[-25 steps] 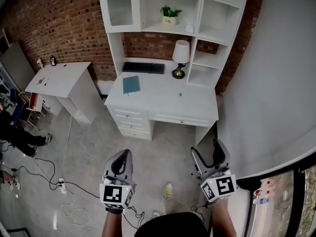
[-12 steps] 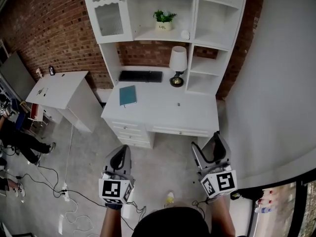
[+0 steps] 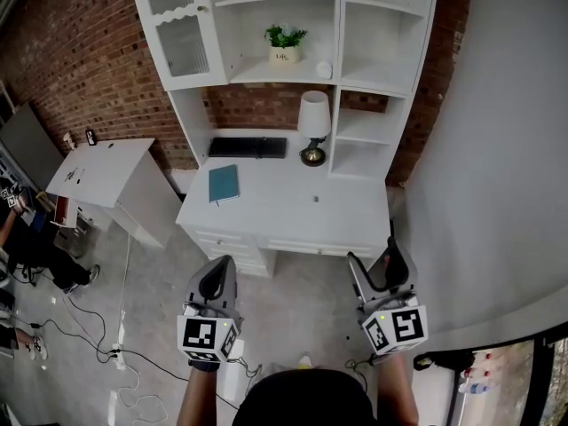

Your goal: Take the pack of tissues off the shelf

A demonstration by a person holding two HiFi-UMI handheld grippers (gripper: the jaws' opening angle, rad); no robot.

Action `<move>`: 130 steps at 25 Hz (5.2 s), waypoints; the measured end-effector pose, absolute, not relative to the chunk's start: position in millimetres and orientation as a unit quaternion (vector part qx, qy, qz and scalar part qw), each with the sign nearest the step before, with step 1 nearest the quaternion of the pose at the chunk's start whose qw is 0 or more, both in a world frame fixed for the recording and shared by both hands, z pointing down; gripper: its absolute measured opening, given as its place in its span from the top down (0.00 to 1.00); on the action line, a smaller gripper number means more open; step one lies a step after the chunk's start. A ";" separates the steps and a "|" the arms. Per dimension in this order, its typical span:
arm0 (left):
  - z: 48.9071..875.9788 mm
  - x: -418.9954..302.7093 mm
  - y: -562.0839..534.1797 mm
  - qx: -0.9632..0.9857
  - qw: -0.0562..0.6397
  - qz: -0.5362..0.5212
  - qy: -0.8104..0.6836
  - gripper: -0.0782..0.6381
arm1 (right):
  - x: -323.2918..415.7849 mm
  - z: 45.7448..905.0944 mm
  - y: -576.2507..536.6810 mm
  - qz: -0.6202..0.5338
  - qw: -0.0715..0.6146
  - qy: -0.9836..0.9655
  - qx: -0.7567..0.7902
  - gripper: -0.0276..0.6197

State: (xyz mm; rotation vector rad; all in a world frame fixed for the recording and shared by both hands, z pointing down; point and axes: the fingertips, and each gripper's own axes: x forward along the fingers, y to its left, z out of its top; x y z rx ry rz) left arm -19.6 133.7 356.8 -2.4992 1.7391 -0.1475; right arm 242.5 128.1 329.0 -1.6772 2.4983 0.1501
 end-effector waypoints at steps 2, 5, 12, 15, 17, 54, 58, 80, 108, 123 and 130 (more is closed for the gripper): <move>354.7 -16.6 130.1 -0.818 0.050 -0.050 0.571 0.87 | 244.9 329.6 123.5 0.048 0.067 0.828 -0.554 0.46; 353.5 -14.7 126.9 -0.817 0.053 -0.056 0.572 0.87 | 247.7 332.0 116.7 0.040 0.075 0.829 -0.553 0.46; 359.5 -25.1 117.6 -0.805 0.034 -0.053 0.590 0.87 | 243.1 334.6 106.9 0.039 0.066 0.836 -0.544 0.46; 365.0 -23.4 107.3 -0.804 0.033 -0.054 0.591 0.87 | 249.1 338.5 99.6 0.036 0.065 0.834 -0.547 0.46; 368.4 -21.2 96.9 -0.806 0.034 -0.053 0.589 0.87 | 253.2 341.8 91.8 0.036 0.064 0.830 -0.552 0.46; 338.9 -67.1 -203.1 -0.846 0.033 -0.018 0.532 0.87 | 187.7 302.7 -164.0 0.106 -0.020 0.784 -0.612 0.46; 344.1 -74.4 -224.1 -0.851 0.024 -0.012 0.525 0.87 | 181.7 306.0 -185.1 0.100 -0.029 0.777 -0.620 0.46; 332.5 -96.5 -328.6 -0.871 0.031 0.055 0.487 0.87 | 154.6 279.5 -298.1 0.118 -0.019 0.732 -0.670 0.46; 329.3 -57.9 -440.5 -0.873 0.041 0.025 0.485 0.87 | 172.5 265.3 -476.6 0.144 -0.030 0.739 -0.658 0.47; 350.7 -47.1 -480.2 -0.877 0.013 0.017 0.480 0.87 | 192.0 267.4 -529.2 0.172 -0.075 0.695 -0.694 0.54; 352.3 -37.3 -489.6 -0.880 0.012 0.023 0.475 0.87 | 201.0 273.8 -533.9 0.170 -0.099 0.672 -0.714 0.72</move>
